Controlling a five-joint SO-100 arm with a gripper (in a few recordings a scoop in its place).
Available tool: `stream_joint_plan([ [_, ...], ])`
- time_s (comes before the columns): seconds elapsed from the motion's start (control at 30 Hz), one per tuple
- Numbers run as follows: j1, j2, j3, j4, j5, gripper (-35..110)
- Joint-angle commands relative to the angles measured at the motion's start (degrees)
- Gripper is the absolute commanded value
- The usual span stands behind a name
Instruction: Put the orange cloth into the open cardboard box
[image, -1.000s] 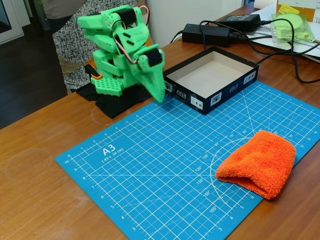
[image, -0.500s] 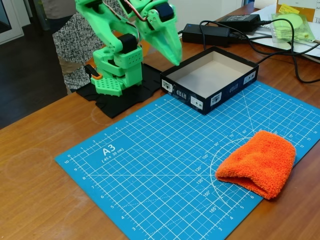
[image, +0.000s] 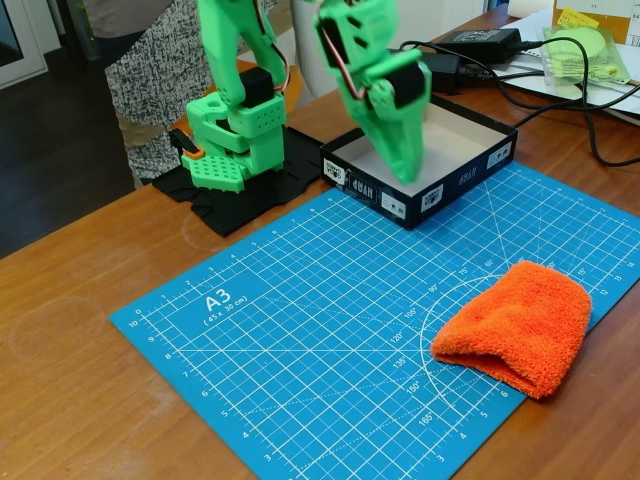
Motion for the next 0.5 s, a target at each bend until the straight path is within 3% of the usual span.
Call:
stream_joint_plan([
  [0.0,1.05,-8.88,-5.01,-2.11,1.14,4],
  [0.13,1.93,-16.00,-5.01,-8.61,1.05,4],
  [0.27,4.31,-21.36,-6.33,-16.52,2.99,17],
  [0.37,4.92,-24.52,-12.04,-16.52,-0.70,32],
  [0.47,5.19,-25.58,-16.79,-16.08,-2.02,36],
])
